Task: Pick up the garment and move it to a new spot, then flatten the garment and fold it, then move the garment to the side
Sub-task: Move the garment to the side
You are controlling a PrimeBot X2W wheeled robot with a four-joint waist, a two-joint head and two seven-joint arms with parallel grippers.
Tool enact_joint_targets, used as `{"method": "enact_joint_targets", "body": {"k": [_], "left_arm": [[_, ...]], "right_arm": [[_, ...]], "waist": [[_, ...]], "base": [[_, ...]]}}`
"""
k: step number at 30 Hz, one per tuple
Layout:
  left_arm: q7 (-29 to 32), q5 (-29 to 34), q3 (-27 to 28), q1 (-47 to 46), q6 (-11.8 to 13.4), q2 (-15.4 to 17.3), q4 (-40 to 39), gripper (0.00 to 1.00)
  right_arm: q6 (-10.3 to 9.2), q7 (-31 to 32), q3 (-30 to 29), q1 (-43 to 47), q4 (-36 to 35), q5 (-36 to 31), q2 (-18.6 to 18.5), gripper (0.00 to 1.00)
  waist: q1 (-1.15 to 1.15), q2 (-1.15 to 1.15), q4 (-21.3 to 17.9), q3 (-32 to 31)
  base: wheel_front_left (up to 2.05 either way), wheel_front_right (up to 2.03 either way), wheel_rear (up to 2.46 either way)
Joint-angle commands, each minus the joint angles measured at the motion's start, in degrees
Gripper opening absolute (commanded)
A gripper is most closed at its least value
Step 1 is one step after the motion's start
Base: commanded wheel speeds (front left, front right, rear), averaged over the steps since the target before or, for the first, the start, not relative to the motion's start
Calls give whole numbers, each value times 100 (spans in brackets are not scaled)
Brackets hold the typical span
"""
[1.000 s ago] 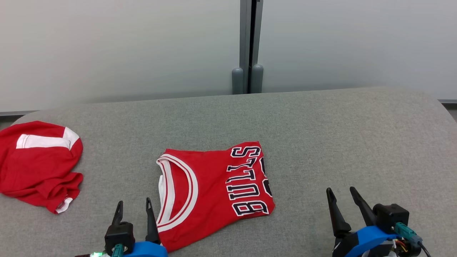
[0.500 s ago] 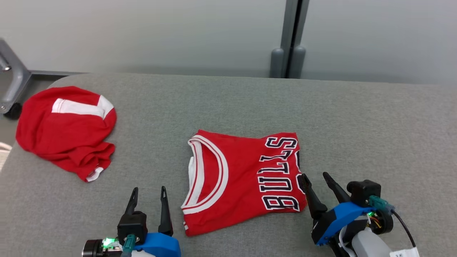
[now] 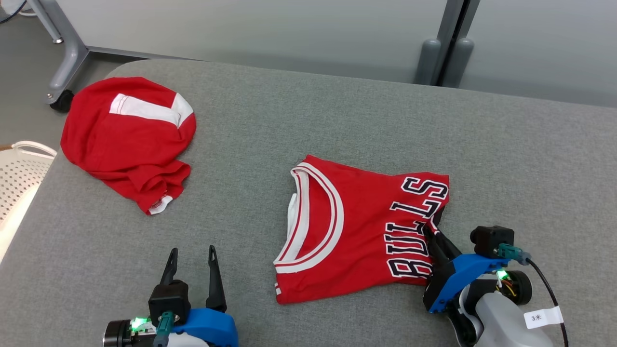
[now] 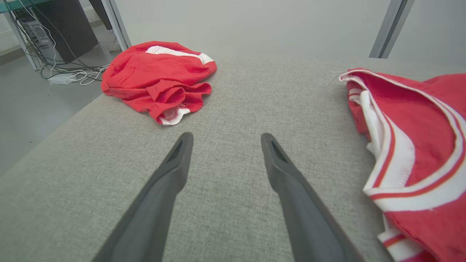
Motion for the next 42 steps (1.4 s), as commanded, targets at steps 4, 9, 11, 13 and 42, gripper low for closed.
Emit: {"method": "enact_joint_targets", "body": {"k": [4, 9, 11, 13, 42], "left_arm": [[-15, 79, 31, -75, -54, -5, -55, 100], [-15, 9, -134, -170, -110, -7, -129, 100], [-14, -111, -162, -219, -95, -4, -173, 100], [-15, -114, -218, -260, -105, -2, -187, 100], [-15, 55, -597, -789, -288, 3, 150, 100]], "right_arm": [[2, 33, 5, 26, -162, 123, 12, 0], [1, 27, -207, 177, -637, 14, -1, 0], [1, 26, -148, 241, -809, -31, -1, 0], [1, 26, -29, 278, -984, -22, 4, 0], [1, 26, -873, -495, -1334, -852, -284, 0]], "waist": [[-1, 0, -223, -32], [-1, 0, -786, -107], [-1, 0, -1136, -129], [-1, 0, -1551, -148], [-1, 0, -3260, 513]], "base": [[0, 0, 0], [0, 0, 0], [0, 0, 0], [0, 0, 0], [0, 0, 0]]}}
